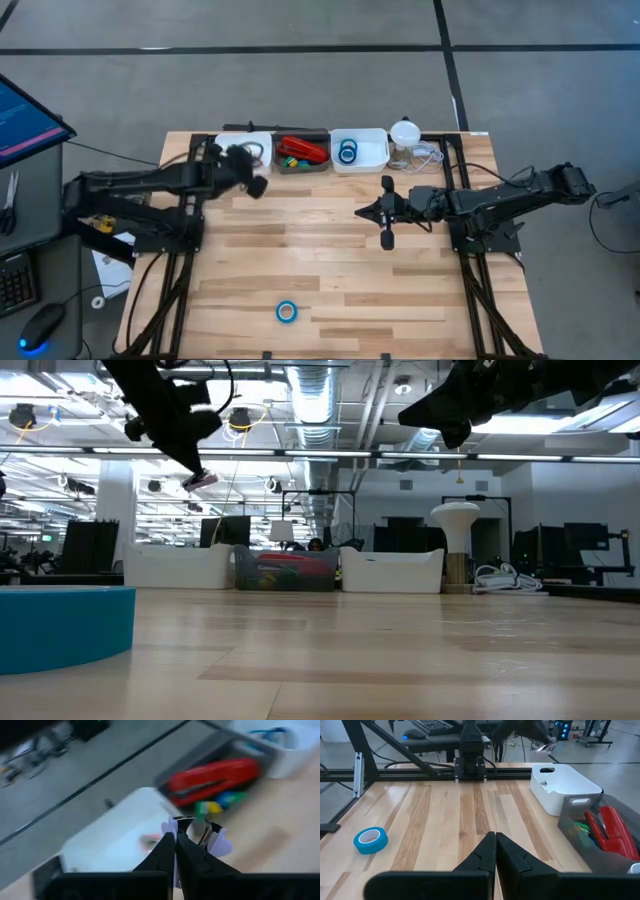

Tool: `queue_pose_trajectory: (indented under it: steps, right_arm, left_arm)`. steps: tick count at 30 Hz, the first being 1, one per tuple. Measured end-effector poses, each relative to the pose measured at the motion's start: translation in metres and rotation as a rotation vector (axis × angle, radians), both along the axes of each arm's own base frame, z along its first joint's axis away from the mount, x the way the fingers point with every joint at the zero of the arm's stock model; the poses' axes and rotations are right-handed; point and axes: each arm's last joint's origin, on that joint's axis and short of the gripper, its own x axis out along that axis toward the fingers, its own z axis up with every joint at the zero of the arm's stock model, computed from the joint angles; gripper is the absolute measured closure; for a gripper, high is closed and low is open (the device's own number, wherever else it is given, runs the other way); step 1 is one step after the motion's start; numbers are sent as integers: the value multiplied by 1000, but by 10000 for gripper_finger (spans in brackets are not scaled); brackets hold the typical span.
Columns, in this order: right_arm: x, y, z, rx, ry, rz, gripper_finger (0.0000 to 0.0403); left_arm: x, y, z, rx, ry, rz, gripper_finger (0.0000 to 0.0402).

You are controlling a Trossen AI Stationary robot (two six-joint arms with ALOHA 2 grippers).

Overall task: Pick and place Stapler, Stapler remover, tape
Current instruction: Put the purple staple remover into the left white bin

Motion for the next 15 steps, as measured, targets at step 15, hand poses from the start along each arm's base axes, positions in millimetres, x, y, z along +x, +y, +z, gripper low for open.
queue_pose_trajectory:
  steps: [15]
  right_arm:
    - [0, 0, 0, 5, -4, -2, 402]
  left_arm:
    - [-23, 75, -51, -102, 39, 160, 401]
